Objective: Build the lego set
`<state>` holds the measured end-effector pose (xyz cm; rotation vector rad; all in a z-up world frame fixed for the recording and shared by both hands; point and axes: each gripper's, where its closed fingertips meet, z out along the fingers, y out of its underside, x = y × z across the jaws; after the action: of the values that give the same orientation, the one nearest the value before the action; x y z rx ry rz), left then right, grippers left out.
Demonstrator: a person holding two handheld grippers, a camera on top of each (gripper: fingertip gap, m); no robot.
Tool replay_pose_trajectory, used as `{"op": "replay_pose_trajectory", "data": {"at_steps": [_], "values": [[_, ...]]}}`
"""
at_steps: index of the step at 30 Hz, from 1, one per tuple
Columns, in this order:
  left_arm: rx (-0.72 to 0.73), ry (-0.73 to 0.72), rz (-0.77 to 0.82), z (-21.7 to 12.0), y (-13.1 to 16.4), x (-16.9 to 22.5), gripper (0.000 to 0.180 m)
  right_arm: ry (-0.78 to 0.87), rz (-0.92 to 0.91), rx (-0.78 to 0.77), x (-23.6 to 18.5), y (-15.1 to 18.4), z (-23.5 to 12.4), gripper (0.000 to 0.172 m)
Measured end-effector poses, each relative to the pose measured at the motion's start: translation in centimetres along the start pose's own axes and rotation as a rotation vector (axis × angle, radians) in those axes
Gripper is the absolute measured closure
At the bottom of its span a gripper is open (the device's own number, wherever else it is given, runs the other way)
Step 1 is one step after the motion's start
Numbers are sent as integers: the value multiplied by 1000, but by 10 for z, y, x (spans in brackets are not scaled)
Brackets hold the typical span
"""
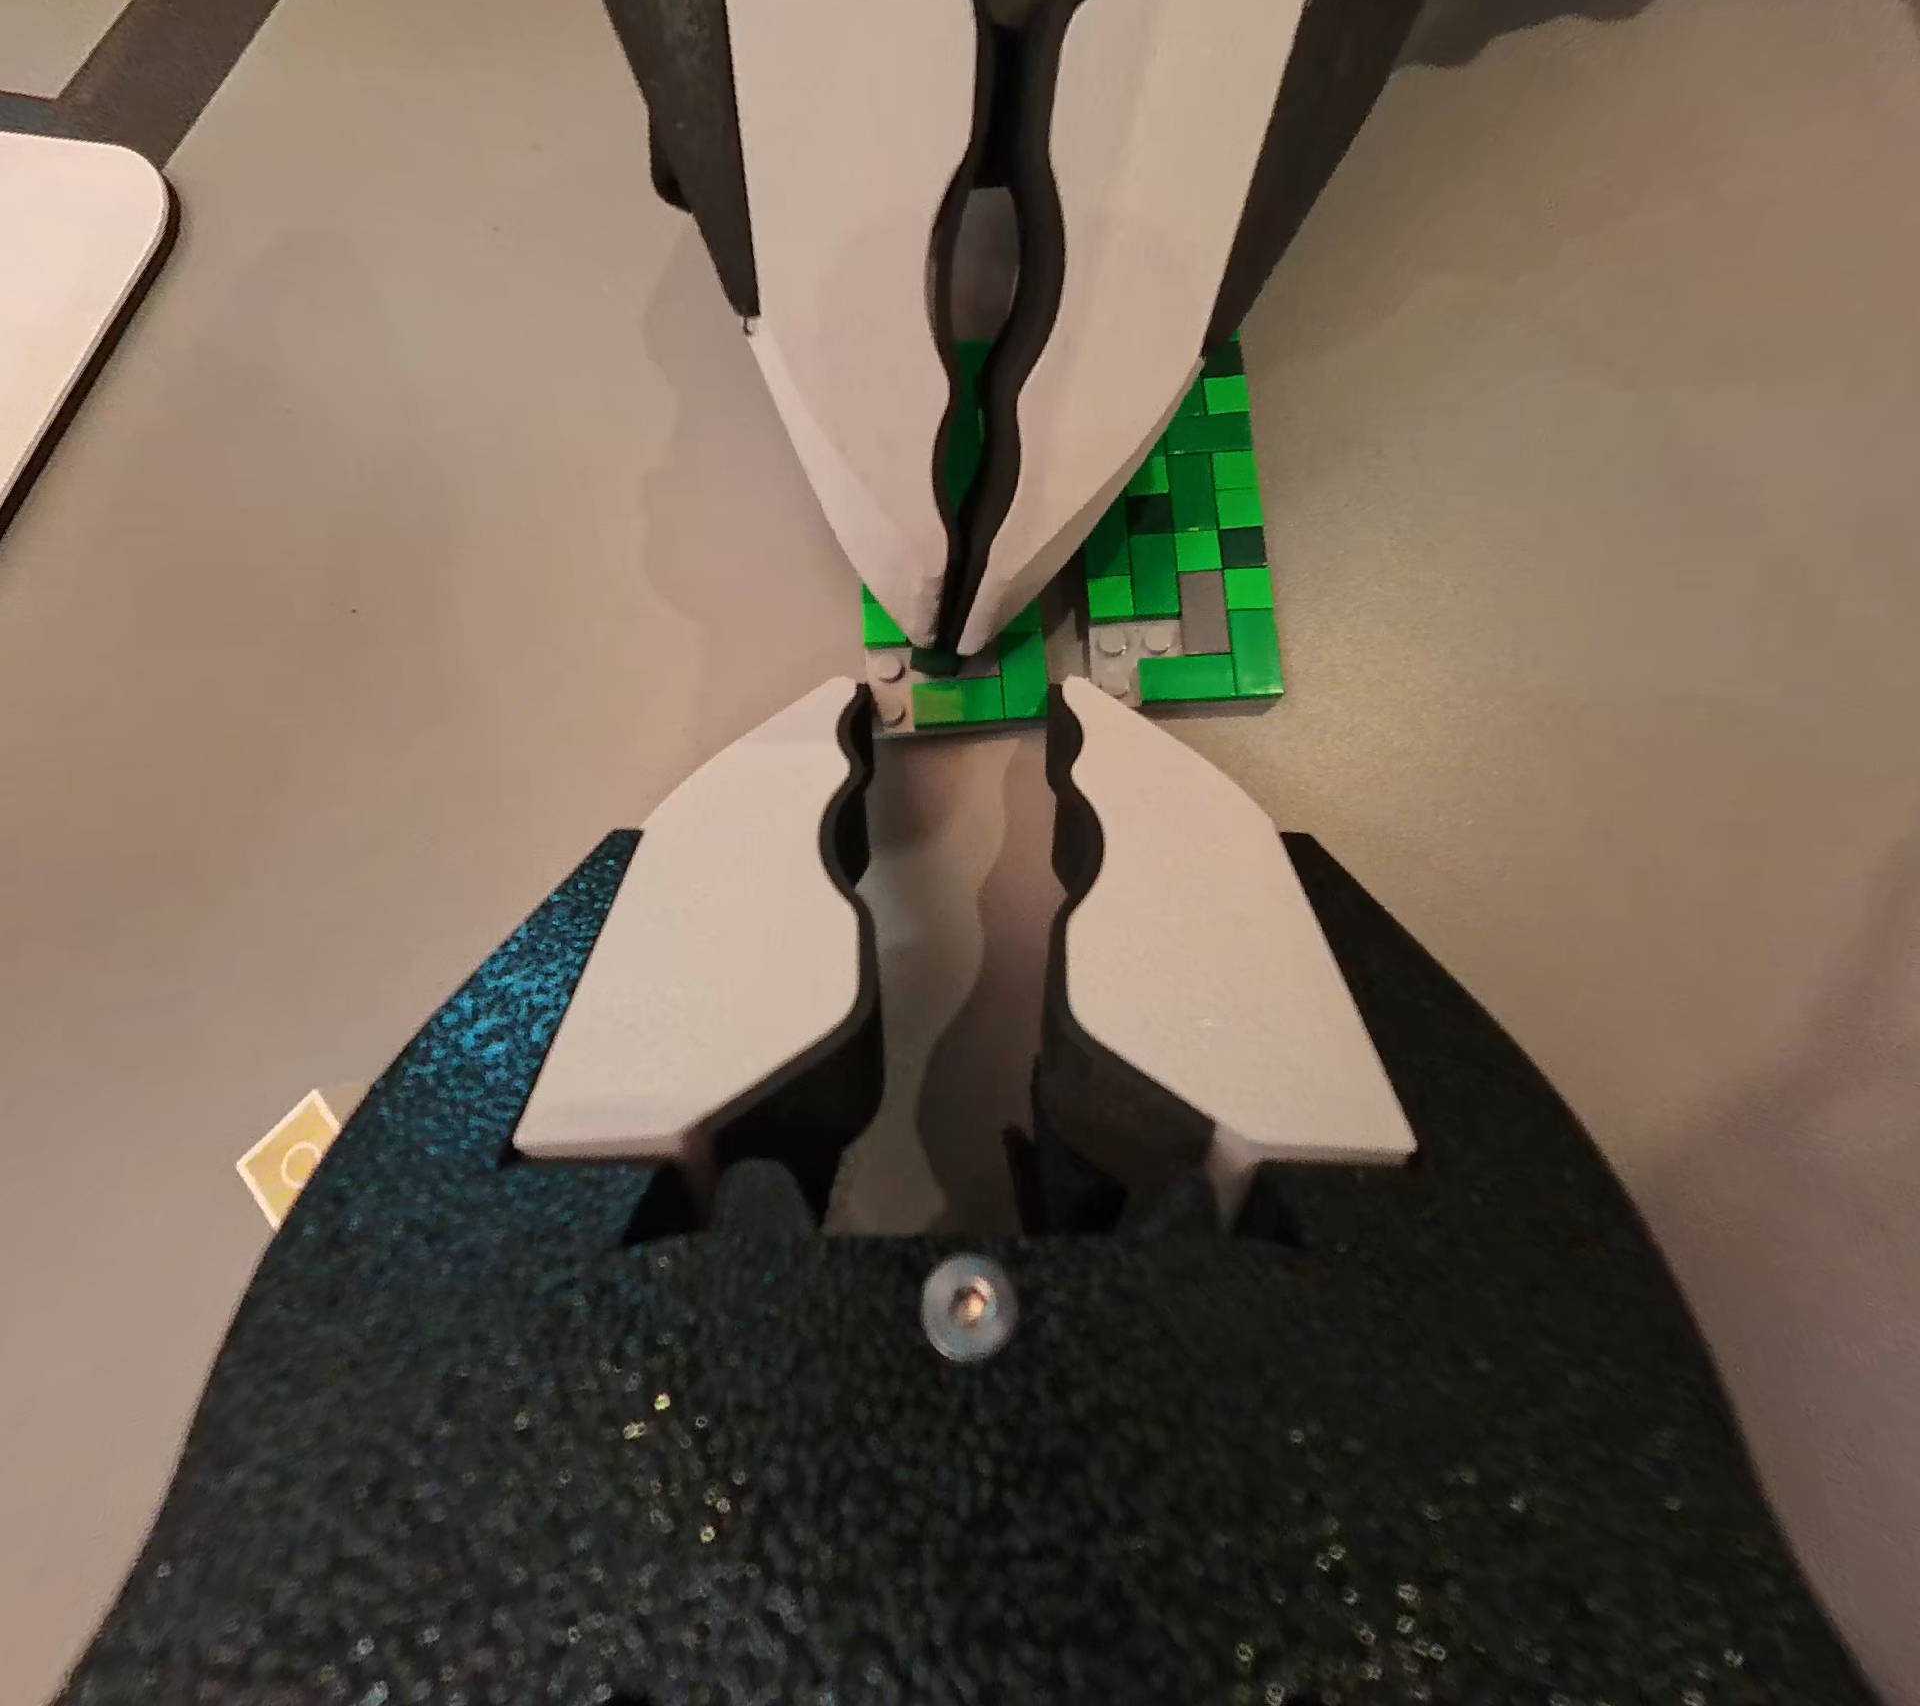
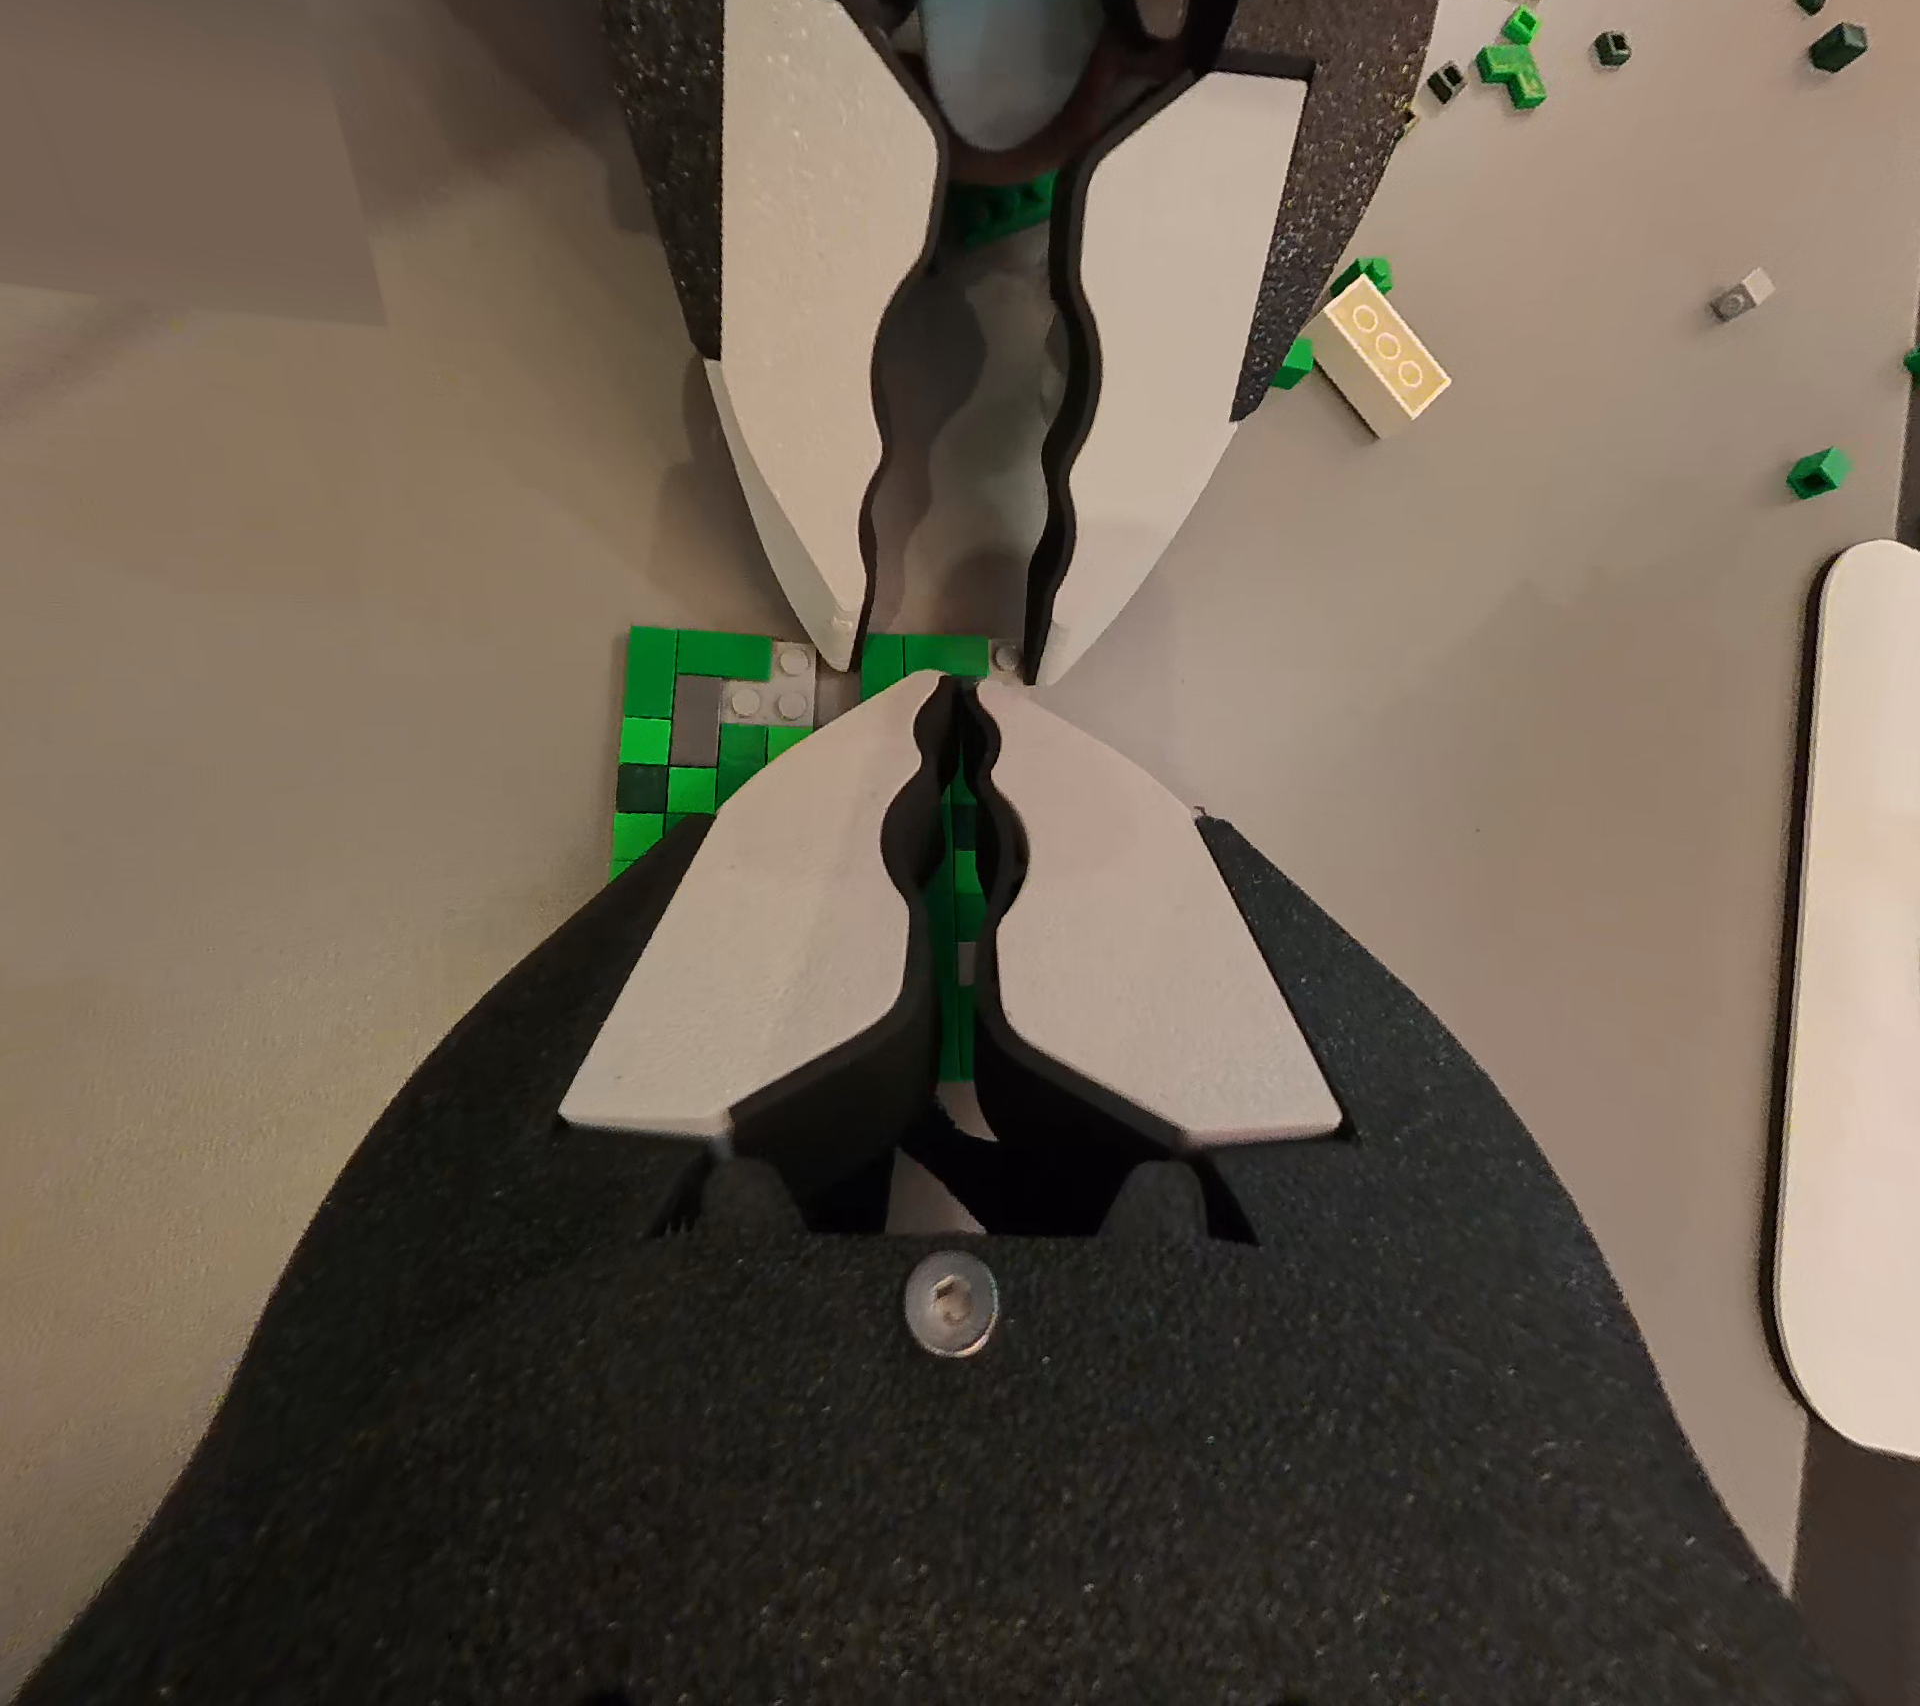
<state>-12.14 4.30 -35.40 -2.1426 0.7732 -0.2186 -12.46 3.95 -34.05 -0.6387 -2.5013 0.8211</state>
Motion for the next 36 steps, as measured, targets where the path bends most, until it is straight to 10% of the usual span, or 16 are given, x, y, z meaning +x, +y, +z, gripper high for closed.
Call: {"op": "replay_pose_trajectory", "data": {"at_steps": [9,19,36], "values": [[5,0,11,0,-1,1,149,-11,54,45,2,-2,-4,167],[115,-43,203,-6,-20,5,149,-499,764,49,4,-4,-25,127],[153,-141,370,-15,-30,4,149,-725,837,-49,-6,-17,-25,164]]}}
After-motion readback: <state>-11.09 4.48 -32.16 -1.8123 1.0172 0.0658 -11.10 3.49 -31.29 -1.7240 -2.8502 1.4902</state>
